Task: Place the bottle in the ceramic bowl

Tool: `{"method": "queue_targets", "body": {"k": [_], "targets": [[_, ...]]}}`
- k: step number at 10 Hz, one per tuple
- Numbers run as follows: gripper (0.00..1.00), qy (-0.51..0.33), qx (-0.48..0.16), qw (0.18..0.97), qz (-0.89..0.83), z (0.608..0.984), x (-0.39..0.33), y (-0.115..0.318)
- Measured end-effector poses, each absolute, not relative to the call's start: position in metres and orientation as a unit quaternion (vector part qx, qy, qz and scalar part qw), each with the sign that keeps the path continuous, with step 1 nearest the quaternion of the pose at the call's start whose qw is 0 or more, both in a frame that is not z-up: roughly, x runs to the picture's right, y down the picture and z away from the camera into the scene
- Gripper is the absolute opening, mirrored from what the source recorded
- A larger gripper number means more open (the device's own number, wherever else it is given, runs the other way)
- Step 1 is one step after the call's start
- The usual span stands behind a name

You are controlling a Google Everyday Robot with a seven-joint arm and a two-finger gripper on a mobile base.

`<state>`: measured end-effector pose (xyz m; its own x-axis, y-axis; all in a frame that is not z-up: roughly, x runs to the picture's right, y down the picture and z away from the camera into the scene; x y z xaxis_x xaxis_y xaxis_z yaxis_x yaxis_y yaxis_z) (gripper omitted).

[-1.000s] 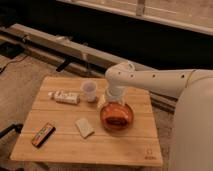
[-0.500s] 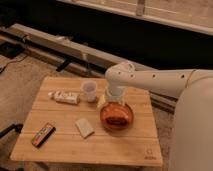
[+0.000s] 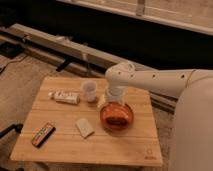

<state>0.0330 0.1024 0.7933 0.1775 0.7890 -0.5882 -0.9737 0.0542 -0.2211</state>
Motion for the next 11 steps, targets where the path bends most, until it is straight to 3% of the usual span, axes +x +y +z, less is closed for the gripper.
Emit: {"method": "queue_targets", "body": {"k": [8,11], "targets": [[0.8,0.155,-0.296,0.711,0.619,0.793,0.031,0.101],[0.8,0.129,-0.309,0.733,0.593,0.782,0.0,0.096]]}}
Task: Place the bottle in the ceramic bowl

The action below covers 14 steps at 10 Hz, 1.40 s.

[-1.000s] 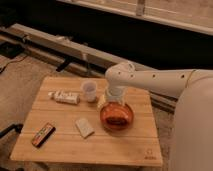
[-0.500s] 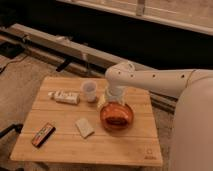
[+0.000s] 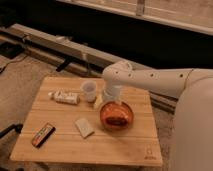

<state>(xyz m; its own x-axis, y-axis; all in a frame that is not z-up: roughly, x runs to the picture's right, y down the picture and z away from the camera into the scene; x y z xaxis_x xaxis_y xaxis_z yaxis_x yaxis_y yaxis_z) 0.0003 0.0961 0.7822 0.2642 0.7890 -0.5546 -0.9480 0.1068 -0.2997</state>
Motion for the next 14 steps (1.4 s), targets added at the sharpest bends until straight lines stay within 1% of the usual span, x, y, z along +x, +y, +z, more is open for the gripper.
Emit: {"method": "queue_targets", "body": {"k": [3,5,7,9,11,14], "targets": [[0.8,0.092,-0.339,0.765,0.54,0.769,-0.073,0.091],[0.8,0.066,-0.366,0.788,0.49,0.764,-0.128,0.097],[0.8,0.046,-0.384,0.805,0.449,0.764,-0.166,0.104],[0.8,0.036,-0.393,0.818,0.418,0.774,-0.197,0.11],[0.8,0.028,-0.4,0.826,0.396,0.793,-0.224,0.105],[0.8,0.017,-0.395,0.836,0.38,0.822,-0.252,0.074]]}}
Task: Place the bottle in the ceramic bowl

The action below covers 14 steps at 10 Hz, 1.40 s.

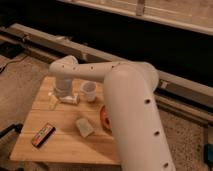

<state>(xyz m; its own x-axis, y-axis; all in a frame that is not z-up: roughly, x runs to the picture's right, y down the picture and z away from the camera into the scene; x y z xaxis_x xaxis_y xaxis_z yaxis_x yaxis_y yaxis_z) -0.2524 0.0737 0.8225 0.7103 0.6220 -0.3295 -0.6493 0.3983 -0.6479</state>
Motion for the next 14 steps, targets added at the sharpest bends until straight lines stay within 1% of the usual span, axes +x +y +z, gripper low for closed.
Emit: {"method": "queue_targets", "body": {"k": [3,10,14], "targets": [[0.8,0.009,-0.383,0.848,0.367,0.843,-0.274,0.047],[0.8,0.032,-0.368,0.858,0.358,0.903,-0.293,0.064],[0.8,0.038,-0.362,0.857,0.364,0.919,-0.294,0.054]]}}
